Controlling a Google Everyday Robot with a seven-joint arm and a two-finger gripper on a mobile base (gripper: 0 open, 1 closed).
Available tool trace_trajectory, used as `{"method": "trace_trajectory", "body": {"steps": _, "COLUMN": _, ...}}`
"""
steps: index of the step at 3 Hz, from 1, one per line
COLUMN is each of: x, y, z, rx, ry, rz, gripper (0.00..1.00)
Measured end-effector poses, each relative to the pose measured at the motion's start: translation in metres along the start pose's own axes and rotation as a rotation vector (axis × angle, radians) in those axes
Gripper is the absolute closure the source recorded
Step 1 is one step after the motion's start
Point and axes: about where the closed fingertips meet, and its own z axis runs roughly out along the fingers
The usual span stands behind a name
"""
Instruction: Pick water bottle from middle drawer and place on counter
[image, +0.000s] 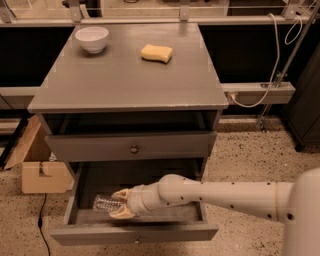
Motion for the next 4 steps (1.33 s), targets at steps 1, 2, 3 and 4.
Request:
{"method": "trace_trajectory", "body": {"steps": 1, "x": -0.031, "y": 0.018, "z": -0.058, "rx": 0.008, "ry": -0.063, "rz": -0.087, "gripper": 1.00}}
{"method": "trace_trajectory", "body": {"steps": 2, "x": -0.015, "y": 0.012, "z": -0.086, "rx": 0.063, "ry": -0.061, "rz": -0.061, "gripper": 1.00}}
{"method": "trace_trajectory", "body": {"steps": 3, "x": -0.017, "y": 0.012, "z": -0.086, "rx": 0.063, "ry": -0.057, "rz": -0.063, "gripper": 1.00}}
{"method": "trace_trajectory", "body": {"steps": 4, "x": -0.022, "y": 0.011, "z": -0.089, "rx": 0.061, "ry": -0.046, "rz": -0.072, "gripper": 1.00}}
